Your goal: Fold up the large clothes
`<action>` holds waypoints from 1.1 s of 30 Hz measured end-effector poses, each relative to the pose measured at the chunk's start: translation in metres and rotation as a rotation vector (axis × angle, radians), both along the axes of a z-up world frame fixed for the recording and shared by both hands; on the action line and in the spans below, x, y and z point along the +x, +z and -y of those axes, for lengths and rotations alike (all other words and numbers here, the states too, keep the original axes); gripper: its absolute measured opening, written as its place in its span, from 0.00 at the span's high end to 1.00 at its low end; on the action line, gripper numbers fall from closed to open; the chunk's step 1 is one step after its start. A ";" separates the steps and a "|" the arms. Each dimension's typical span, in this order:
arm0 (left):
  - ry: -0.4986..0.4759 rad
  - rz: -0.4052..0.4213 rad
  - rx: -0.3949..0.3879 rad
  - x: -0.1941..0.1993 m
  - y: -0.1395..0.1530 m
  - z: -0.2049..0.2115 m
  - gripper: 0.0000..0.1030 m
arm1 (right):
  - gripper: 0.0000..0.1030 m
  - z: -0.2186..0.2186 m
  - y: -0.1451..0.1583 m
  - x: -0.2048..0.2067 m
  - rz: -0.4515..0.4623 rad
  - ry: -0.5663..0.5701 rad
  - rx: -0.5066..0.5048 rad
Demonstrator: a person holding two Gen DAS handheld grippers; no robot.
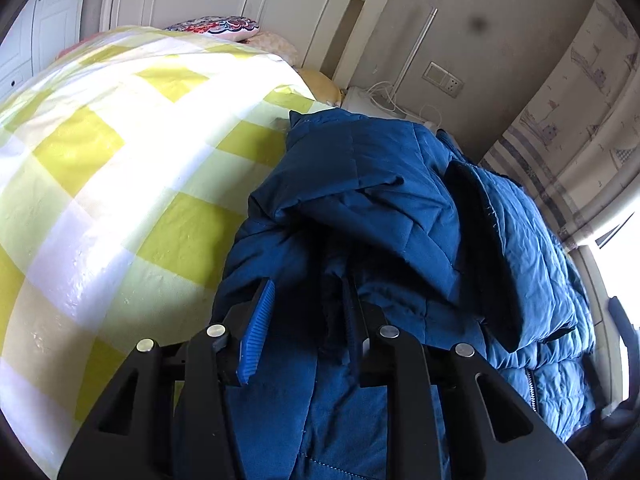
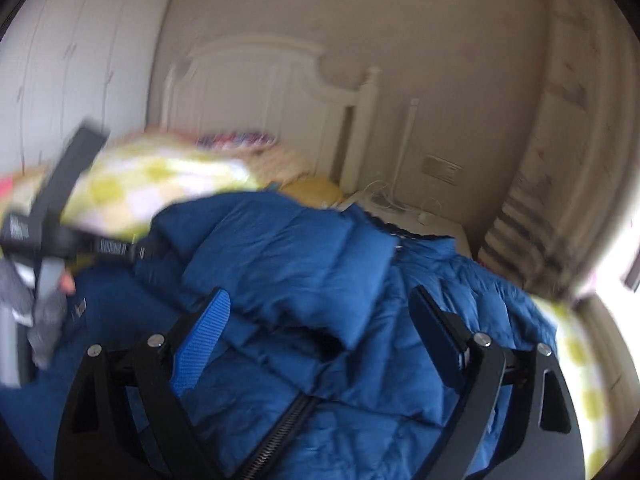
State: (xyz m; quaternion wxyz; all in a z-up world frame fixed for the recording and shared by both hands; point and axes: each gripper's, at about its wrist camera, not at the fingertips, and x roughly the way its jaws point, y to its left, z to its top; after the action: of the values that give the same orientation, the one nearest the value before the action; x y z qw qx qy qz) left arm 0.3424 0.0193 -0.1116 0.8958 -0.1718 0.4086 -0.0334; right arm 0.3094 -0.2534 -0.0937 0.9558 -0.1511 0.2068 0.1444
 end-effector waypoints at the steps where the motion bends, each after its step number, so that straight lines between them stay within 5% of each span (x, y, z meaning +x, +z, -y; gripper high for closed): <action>1: 0.000 0.001 -0.009 0.000 0.000 -0.001 0.79 | 0.13 -0.014 -0.005 0.005 -0.035 0.022 -0.064; 7: 0.005 0.008 -0.052 0.000 -0.001 -0.005 0.73 | 0.15 -0.060 -0.023 0.036 -0.097 0.059 -0.291; 9: 0.001 0.014 -0.078 0.000 -0.002 -0.007 0.59 | 0.23 -0.057 -0.018 0.046 -0.128 0.064 -0.227; 10: -0.005 0.019 -0.092 0.000 -0.002 -0.008 0.37 | 0.34 -0.052 -0.015 0.051 -0.149 0.071 -0.175; 12: -0.058 0.047 -0.147 0.001 -0.002 -0.007 0.15 | 0.64 -0.036 -0.005 0.054 -0.165 0.085 -0.073; 13: -0.069 0.049 -0.137 0.001 -0.001 -0.004 0.14 | 0.74 -0.024 0.003 0.053 -0.142 0.060 -0.011; 15: -0.074 0.039 -0.096 0.000 0.001 0.002 0.14 | 0.78 0.013 0.023 0.047 -0.109 -0.004 0.190; 19: -0.072 0.039 -0.097 0.001 0.001 0.002 0.14 | 0.80 0.138 0.028 0.034 -0.102 -0.218 0.777; 21: -0.073 0.038 -0.088 0.001 0.001 0.004 0.14 | 0.75 0.181 0.010 0.036 -0.170 -0.326 0.921; 24: -0.073 0.042 -0.083 0.001 0.002 0.005 0.14 | 0.42 0.206 -0.019 0.045 -0.303 -0.367 0.922; 32: -0.005 0.174 -0.109 -0.017 0.019 -0.010 0.14 | 0.42 0.210 -0.042 0.060 -0.386 -0.367 0.975; 33: 0.001 0.180 -0.109 -0.017 0.019 -0.012 0.14 | 0.52 0.210 -0.041 0.065 -0.390 -0.374 0.973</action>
State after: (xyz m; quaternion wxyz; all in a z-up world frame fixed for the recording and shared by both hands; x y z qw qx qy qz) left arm 0.3251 0.0308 -0.0922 0.9181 -0.2169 0.3241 -0.0702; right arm 0.3746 -0.4638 -0.1345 0.8687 0.3766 0.3125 0.0764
